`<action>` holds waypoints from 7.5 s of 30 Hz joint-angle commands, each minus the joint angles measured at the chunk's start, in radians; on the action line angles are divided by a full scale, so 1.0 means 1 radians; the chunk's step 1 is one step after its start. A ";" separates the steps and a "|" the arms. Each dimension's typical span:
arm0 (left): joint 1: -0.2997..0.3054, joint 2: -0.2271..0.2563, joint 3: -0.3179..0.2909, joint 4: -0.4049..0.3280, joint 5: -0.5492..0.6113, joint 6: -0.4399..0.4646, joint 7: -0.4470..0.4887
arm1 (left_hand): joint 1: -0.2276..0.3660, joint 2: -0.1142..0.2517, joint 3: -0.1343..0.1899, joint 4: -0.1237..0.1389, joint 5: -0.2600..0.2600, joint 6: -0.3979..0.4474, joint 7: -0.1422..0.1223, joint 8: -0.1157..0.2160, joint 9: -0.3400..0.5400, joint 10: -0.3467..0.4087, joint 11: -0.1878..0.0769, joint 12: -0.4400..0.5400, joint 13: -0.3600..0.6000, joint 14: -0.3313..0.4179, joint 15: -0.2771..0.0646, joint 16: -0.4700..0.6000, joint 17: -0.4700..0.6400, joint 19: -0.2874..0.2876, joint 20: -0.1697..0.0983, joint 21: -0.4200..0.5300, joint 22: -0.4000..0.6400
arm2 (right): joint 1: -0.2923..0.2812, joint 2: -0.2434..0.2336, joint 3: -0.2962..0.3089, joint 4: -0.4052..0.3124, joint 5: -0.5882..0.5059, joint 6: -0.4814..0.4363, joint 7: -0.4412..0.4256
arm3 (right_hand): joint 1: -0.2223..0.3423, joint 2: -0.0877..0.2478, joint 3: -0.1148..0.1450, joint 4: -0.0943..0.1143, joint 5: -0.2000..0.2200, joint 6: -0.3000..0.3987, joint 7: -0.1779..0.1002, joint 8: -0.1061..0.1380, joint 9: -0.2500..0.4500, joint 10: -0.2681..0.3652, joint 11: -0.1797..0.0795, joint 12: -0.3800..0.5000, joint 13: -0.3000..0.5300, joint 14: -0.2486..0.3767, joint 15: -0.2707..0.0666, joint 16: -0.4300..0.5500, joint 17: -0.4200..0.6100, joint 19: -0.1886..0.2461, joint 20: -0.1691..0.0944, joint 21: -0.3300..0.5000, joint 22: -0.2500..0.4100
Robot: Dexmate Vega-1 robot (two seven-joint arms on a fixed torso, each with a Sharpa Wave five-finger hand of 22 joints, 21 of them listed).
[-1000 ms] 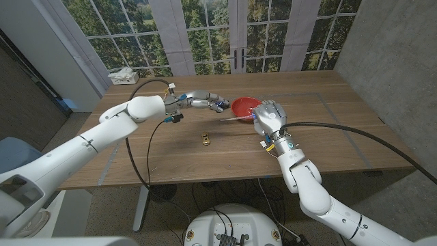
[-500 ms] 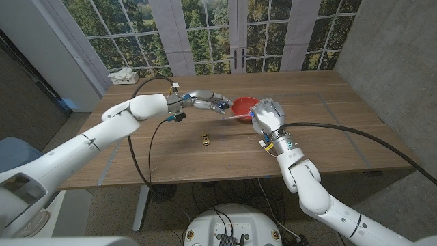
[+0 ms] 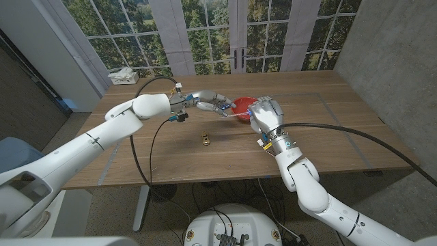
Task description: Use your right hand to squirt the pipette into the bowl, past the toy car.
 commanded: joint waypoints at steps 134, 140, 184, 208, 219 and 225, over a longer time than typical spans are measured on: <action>0.092 -0.122 -0.046 0.087 -0.154 -0.091 0.167 | 0.203 0.206 -0.095 0.019 -0.006 0.437 0.120 -0.006 0.011 0.560 -0.011 0.028 0.004 0.426 -0.165 -0.001 0.004 0.234 -0.069 0.062 0.015 | -0.095 0.040 0.234 -0.112 0.762 0.099 -0.192 | -0.157 -0.001 -0.076 0.021 0.010 -0.332 0.009 -0.140 -0.018 -0.233 0.033 -0.172 0.008 -0.067 -0.106 -0.052 0.064 -0.069 0.047 0.071 -0.003; 0.105 -0.150 -0.047 0.109 -0.185 -0.109 0.183 | 0.202 0.205 -0.094 0.018 -0.007 0.439 0.124 -0.008 0.011 0.564 -0.007 0.027 0.004 0.435 -0.164 0.001 0.005 0.240 -0.069 0.065 0.015 | -0.114 0.004 0.287 -0.134 0.909 0.171 -0.176 | -0.155 0.004 -0.077 0.018 0.012 -0.320 0.008 -0.138 -0.017 -0.224 0.036 -0.169 0.012 -0.057 -0.108 -0.040 0.074 -0.072 0.044 0.072 -0.003; 0.084 -0.225 -0.005 0.176 -0.251 -0.130 0.157 | 0.199 0.199 -0.089 0.010 -0.006 0.448 0.132 -0.018 0.013 0.569 0.002 0.015 0.005 0.454 -0.167 -0.002 0.006 0.248 -0.068 0.070 0.017 | -0.069 0.082 0.298 0.135 1.460 0.824 -0.150 | -0.236 -0.046 -0.146 0.015 -0.011 -0.267 0.020 -0.146 -0.012 -0.435 0.063 -0.248 0.010 -0.254 -0.049 -0.104 0.092 -0.145 0.086 0.071 -0.003; 0.084 -0.257 0.009 0.198 -0.309 -0.138 0.121 | 0.200 0.196 -0.090 0.006 -0.006 0.455 0.136 -0.022 0.014 0.576 0.006 0.011 0.005 0.460 -0.170 -0.001 0.008 0.250 -0.067 0.073 0.017 | -0.062 0.173 0.279 0.184 1.362 0.912 -0.243 | -0.185 -0.066 -0.144 -0.006 -0.003 -0.216 -0.048 -0.145 -0.016 -0.406 0.035 -0.236 -0.006 -0.230 -0.080 -0.093 0.091 -0.123 0.073 0.086 -0.004; 0.073 -0.276 0.015 0.232 -0.345 -0.145 0.085 | 0.200 0.195 -0.091 0.005 -0.006 0.456 0.136 -0.024 0.014 0.577 0.004 0.008 0.006 0.462 -0.169 -0.002 0.008 0.252 -0.067 0.074 0.018 | -0.040 0.196 0.268 0.207 1.358 0.921 -0.244 | -0.169 -0.075 -0.148 -0.002 0.002 -0.140 -0.031 -0.126 -0.018 -0.380 0.023 -0.228 -0.016 -0.218 -0.091 -0.087 0.089 -0.113 0.064 0.095 -0.003; 0.066 -0.282 0.018 0.245 -0.352 -0.143 0.074 | 0.199 0.196 -0.091 0.006 -0.005 0.455 0.136 -0.026 0.014 0.578 0.005 0.007 0.006 0.464 -0.168 -0.002 0.009 0.252 -0.068 0.074 0.018 | -0.029 0.216 0.263 0.230 1.352 0.944 -0.259 | -0.152 -0.081 -0.150 -0.003 0.006 -0.075 -0.033 -0.109 -0.018 -0.351 0.010 -0.220 -0.022 -0.201 -0.105 -0.079 0.088 -0.099 0.055 0.105 -0.003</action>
